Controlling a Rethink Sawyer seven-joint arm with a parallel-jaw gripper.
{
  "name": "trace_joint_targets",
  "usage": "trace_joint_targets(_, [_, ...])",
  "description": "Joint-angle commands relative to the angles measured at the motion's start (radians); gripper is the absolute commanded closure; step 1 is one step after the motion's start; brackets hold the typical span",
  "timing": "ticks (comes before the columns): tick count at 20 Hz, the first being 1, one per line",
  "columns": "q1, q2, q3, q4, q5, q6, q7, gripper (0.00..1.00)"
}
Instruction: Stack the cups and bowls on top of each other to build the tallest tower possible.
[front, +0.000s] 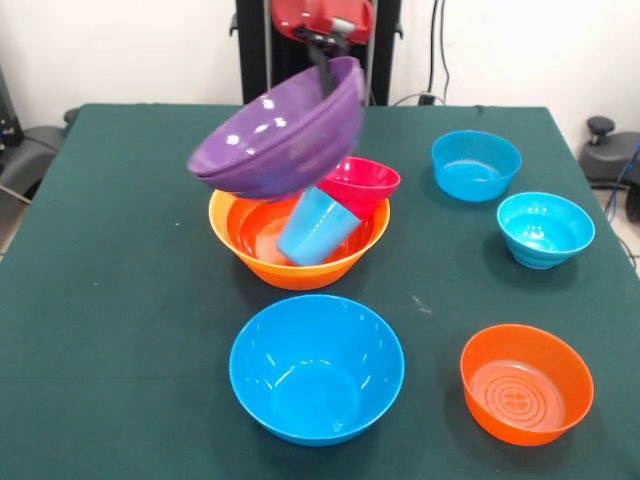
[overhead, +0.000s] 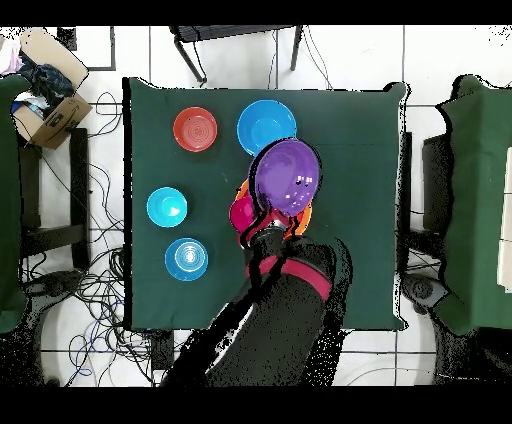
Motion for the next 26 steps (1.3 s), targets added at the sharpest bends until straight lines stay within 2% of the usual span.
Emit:
trace_joint_targets(1, [0.076, -0.053, 0.183, -0.055, -0.158, 0.176, 0.429, 1.00])
trace_joint_targets(4, [0.094, -0.054, 0.176, -0.070, -0.210, 0.173, 0.515, 1.00])
trace_joint_targets(7, [0.059, -0.031, 0.161, -0.077, -0.189, 0.140, 0.506, 1.00])
trace_joint_targets(8, [0.051, -0.018, 0.151, -0.082, -0.177, 0.134, 0.471, 1.00])
trace_joint_targets(11, [0.023, 0.021, 0.125, -0.091, -0.079, 0.128, 0.215, 1.00])
trace_joint_targets(14, [0.038, 0.059, 0.091, -0.106, -0.049, 0.185, 0.061, 1.00])
trace_joint_targets(17, [0.087, 0.102, 0.057, -0.118, -0.058, 0.266, 0.009, 1.00])
trace_joint_targets(19, [0.118, 0.126, 0.030, -0.122, -0.033, 0.306, -0.024, 1.00])
trace_joint_targets(21, [0.136, 0.167, -0.009, -0.130, 0.029, 0.326, -0.057, 1.00])
trace_joint_targets(24, [0.175, 0.273, -0.106, -0.157, 0.196, 0.294, -0.112, 1.00])
trace_joint_targets(26, [0.209, 0.335, -0.147, -0.187, 0.208, 0.332, -0.048, 1.00])
